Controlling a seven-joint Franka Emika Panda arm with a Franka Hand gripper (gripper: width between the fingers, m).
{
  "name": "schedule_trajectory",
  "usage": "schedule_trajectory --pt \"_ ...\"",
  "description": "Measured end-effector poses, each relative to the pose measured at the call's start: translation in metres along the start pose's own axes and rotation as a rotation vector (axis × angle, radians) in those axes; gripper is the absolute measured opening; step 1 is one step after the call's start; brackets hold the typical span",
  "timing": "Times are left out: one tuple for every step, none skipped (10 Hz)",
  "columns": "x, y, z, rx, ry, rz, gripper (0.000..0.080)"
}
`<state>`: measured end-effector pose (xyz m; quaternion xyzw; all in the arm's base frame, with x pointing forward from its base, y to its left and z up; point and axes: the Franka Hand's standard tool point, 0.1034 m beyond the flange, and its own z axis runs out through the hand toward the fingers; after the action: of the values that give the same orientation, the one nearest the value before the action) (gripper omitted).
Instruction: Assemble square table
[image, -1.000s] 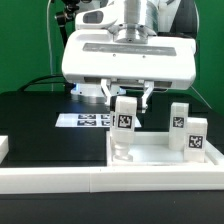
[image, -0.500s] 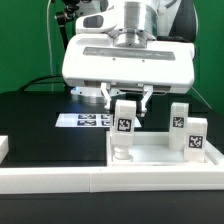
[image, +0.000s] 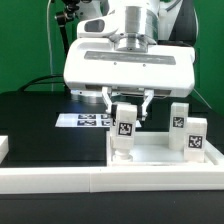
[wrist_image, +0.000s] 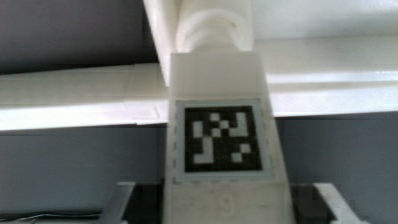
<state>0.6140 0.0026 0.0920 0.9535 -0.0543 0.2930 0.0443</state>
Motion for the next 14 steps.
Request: schedule_trajectory --pt "-0.0022 -0.0007 0.0015 0.000 -0.004 -0.002 0.0290" --pt "-0.0049 -0.0020 0.0032 0.000 -0.007 -0.005 0.0290" --pt "-0.0046 -0.0032 0.0036 0.000 0.005 -0.009 0.0290" --pt "-0.0041 -0.0041 0.0040 -0.001 0.017 -0.012 0.0290" --pt "-0.0040 -0.0044 0.0042 -0.001 0.021 -0.013 0.0290" --pt "-0.0038 -0.0048 0.0044 -0.002 0.028 -0.015 0.0290" --pt "-0.0038 -0.0050 0.0044 -0.002 0.029 -0.015 0.0290" --pt "-0.0033 -0.0050 0.0045 -0.001 0.024 -0.016 0.0290" --pt "-0.0057 -0.0050 0.0058 -0.001 0.011 -0.017 0.0290" --pt "-0.0059 -0.0050 0.0059 -0.001 0.011 -0.018 0.0383" --pt "-0.0062 -0.0049 0.0061 -0.001 0.010 -0.019 0.0524" --pt "-0.0064 -0.0049 0.0062 -0.001 0.010 -0.020 0.0610" --pt "-0.0066 -0.0049 0.0063 -0.002 0.010 -0.022 0.0644" --pt "-0.0067 -0.0049 0.0064 -0.002 0.010 -0.023 0.0644"
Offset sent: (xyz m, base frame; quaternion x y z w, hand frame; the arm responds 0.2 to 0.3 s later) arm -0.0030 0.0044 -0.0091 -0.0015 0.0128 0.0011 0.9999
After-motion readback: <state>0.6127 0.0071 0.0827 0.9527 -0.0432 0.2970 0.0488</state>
